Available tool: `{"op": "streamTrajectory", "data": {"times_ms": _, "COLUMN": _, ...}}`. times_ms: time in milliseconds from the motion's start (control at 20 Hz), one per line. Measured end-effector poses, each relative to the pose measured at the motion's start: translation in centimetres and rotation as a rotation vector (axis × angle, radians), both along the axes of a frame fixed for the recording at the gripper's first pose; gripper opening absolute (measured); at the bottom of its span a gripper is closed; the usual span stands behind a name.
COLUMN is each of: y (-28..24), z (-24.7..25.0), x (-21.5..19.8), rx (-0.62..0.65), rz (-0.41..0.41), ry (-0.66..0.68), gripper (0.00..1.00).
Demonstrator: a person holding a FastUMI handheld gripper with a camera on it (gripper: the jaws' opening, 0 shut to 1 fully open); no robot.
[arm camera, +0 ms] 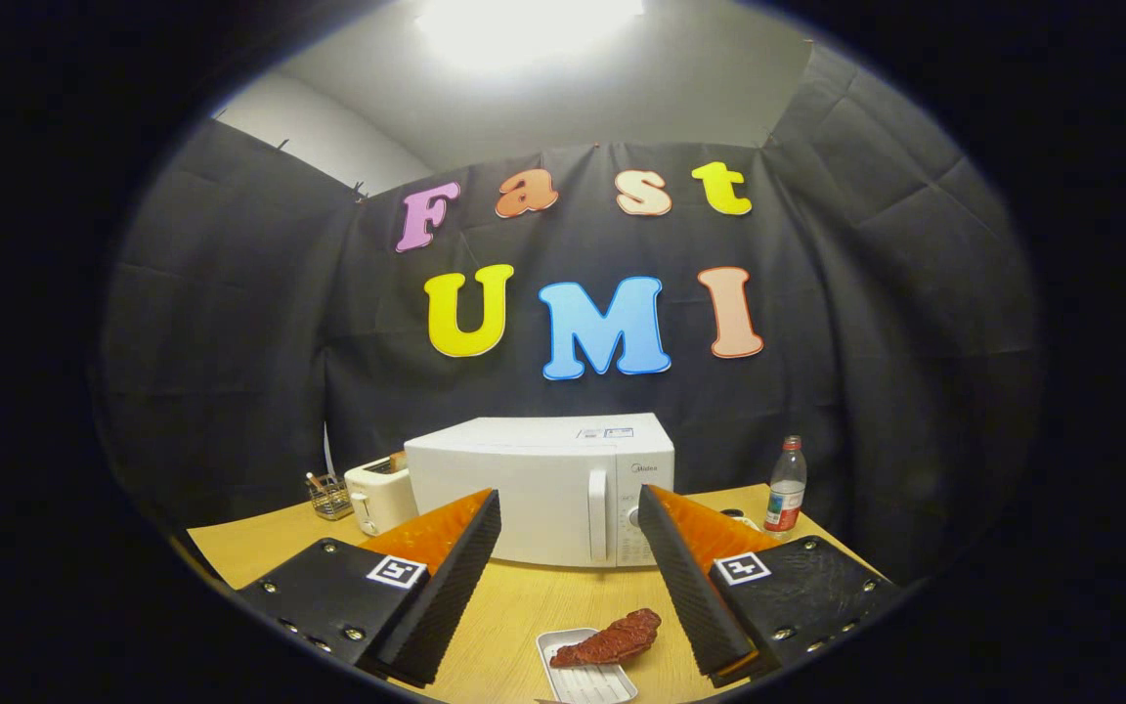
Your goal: Open the microwave, put the food inside, and close the microwave door.
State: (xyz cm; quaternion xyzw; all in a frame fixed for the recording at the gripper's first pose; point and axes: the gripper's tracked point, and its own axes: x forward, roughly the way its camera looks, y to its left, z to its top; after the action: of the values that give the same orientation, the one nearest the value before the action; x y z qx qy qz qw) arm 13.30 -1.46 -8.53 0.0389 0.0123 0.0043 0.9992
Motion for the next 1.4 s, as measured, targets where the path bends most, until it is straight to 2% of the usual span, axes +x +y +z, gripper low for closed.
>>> {"op": "streamTrajectory", "data": {"times_ms": 150, "y": 0.1, "z": -1.4, "x": 2.8, "rx": 0.005, "rz": 0.004, "ry": 0.015, "gripper": 0.92}}
{"op": "streamTrajectory", "data": {"times_ms": 350, "y": -0.2, "z": -3.6, "x": 6.8, "rx": -0.001, "rz": -0.025, "ry": 0.048, "gripper": 0.92}}
{"op": "streamTrajectory", "data": {"times_ms": 600, "y": -1.0, "z": -5.4, "x": 11.7, "rx": -0.012, "rz": -0.075, "ry": 0.018, "gripper": 0.92}}
{"op": "streamTrajectory", "data": {"times_ms": 800, "y": -1.5, "z": -8.2, "x": 15.5, "rx": 0.018, "rz": -0.097, "ry": 0.052, "gripper": 0.92}}
{"op": "streamTrajectory", "data": {"times_ms": 1100, "y": -2.7, "z": -10.6, "x": 19.6, "rx": -0.092, "rz": -0.145, "ry": 0.037, "gripper": 0.92}}
{"op": "streamTrajectory", "data": {"times_ms": 1150, "y": -2.7, "z": -10.9, "x": 20.2, "rx": -0.097, "rz": -0.15, "ry": 0.039, "gripper": 0.88}}
{"op": "streamTrajectory", "data": {"times_ms": 1300, "y": -3.5, "z": -11.8, "x": 21.4, "rx": -0.068, "rz": -0.183, "ry": 0.059, "gripper": 0.65}}
{"op": "streamTrajectory", "data": {"times_ms": 1350, "y": -3.0, "z": -11.9, "x": 21.5, "rx": -0.034, "rz": -0.168, "ry": 0.063, "gripper": 0.41}}
{"op": "streamTrajectory", "data": {"times_ms": 1400, "y": -2.8, "z": -12.2, "x": 22.0, "rx": -0.014, "rz": -0.174, "ry": 0.069, "gripper": 0.39}}
